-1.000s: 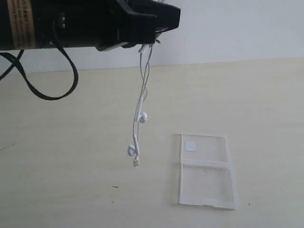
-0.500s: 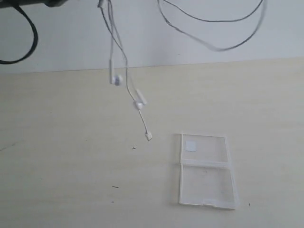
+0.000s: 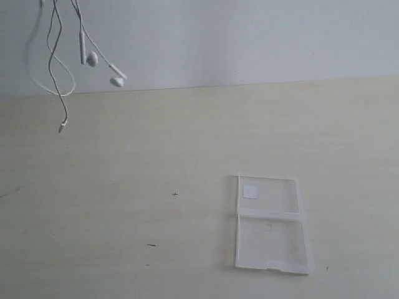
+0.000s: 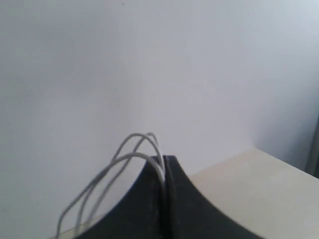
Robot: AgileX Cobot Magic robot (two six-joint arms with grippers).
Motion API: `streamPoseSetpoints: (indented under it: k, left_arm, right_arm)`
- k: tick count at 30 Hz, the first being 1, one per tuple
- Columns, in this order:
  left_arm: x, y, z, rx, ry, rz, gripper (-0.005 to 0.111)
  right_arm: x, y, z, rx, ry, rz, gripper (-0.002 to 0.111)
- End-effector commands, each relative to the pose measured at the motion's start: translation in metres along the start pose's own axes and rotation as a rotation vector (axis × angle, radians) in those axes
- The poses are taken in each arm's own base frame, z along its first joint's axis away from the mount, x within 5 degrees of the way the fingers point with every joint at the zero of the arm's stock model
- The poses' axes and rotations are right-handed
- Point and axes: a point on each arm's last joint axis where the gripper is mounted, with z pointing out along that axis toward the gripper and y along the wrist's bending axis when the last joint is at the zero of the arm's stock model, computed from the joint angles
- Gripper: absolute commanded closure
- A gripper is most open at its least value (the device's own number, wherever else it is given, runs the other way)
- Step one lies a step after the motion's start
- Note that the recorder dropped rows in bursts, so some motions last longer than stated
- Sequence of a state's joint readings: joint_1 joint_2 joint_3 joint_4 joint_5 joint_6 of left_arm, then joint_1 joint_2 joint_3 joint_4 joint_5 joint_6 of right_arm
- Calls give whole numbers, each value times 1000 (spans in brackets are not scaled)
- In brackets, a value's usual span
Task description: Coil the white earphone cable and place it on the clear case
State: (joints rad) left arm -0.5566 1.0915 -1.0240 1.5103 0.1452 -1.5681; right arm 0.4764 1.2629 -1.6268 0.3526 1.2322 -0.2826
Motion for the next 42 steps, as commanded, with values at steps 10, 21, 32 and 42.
streamPoseSetpoints:
  k: [10,21,32,42]
  left_arm:
    - [24,23,-71,-123,-20,-52,107]
    - [53,18,-92,-19,17,-117,107]
    - [72,10,-65,29,123,-57,107]
    - [73,-6,-29,141,183,-31,107]
  right_arm:
    - [25,15,75,-437,-119,-275,36]
    - [47,7,142,-578,-393,-249,36]
    - [59,-15,218,-646,-435,-130,25]
    - [68,-19,238,-670,-432,-132,25]
